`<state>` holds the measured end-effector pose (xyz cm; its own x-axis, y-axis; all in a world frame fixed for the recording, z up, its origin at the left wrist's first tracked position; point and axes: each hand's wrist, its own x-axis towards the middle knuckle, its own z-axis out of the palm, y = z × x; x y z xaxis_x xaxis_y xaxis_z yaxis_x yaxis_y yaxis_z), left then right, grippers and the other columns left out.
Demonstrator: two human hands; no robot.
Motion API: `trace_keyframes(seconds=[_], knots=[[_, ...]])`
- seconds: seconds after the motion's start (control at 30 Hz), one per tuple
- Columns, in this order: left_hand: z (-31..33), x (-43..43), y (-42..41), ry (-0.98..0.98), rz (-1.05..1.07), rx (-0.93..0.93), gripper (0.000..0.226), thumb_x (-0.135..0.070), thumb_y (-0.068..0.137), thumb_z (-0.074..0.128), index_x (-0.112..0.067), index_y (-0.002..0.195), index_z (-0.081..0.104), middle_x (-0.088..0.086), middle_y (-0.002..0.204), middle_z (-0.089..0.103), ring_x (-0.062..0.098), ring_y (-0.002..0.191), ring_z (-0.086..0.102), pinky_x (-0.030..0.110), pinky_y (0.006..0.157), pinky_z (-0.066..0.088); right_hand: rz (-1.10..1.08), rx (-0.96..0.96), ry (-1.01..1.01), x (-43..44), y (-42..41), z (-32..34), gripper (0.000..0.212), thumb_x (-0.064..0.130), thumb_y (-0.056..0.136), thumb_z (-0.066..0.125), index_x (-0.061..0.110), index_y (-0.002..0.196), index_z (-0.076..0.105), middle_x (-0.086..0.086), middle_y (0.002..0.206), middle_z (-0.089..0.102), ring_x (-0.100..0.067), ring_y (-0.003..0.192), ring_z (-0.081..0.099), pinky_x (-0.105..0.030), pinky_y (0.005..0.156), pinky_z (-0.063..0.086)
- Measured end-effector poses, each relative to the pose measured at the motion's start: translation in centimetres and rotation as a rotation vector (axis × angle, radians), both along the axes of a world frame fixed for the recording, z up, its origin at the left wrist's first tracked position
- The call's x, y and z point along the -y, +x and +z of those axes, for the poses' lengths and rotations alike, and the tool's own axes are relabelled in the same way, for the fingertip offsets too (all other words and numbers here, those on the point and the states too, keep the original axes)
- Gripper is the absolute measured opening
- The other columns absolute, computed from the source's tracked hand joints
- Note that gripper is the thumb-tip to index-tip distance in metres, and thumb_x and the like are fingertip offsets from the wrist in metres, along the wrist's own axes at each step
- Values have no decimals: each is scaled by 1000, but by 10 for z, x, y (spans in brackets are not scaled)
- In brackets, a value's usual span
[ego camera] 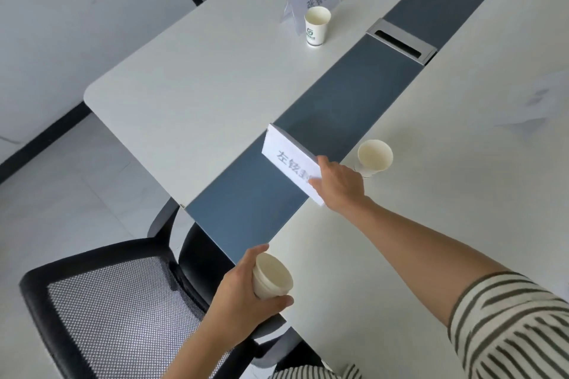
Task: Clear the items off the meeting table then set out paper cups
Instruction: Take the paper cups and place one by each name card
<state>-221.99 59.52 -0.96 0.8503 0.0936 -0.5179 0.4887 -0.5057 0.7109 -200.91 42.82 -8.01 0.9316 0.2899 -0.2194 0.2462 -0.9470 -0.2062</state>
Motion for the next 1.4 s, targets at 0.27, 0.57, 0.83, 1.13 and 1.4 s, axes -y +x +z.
trace_keyframes(seconds=[0.27,0.57,0.83,1.13,1.4], knots=[[18,23,-13,15,-73,63,90,-50,53,84,-39,130,40,-15,104,62,9,98,61,27,88,53,-93,-6,102,36,-38,37,51,39,93,51,17,137,39,-10,118,61,-32,103,61,-38,74,49],[45,119,-25,27,-342,135,85,-45,60,86,-39,127,35,-15,103,60,8,93,61,22,78,53,-341,-230,356,181,-180,96,32,45,89,56,27,115,61,11,102,69,-8,91,65,-28,84,50],[67,259,-85,14,-575,136,74,-45,57,86,-40,116,42,-12,94,63,5,85,62,25,69,56,-619,-243,494,337,-352,130,28,46,87,59,33,112,63,15,95,68,2,87,64,-22,82,53],[72,432,-145,-61,-899,118,72,-52,56,83,-48,112,39,-12,100,59,10,90,58,16,74,49,-893,-247,517,483,-495,148,28,50,84,62,42,111,59,19,96,65,3,88,64,-18,81,51],[60,555,-101,-67,-990,137,75,-60,50,80,-46,113,42,-13,99,60,11,94,58,21,81,51,-1082,-197,573,586,-499,158,21,52,81,64,57,96,50,20,96,66,14,94,58,-18,78,51]])
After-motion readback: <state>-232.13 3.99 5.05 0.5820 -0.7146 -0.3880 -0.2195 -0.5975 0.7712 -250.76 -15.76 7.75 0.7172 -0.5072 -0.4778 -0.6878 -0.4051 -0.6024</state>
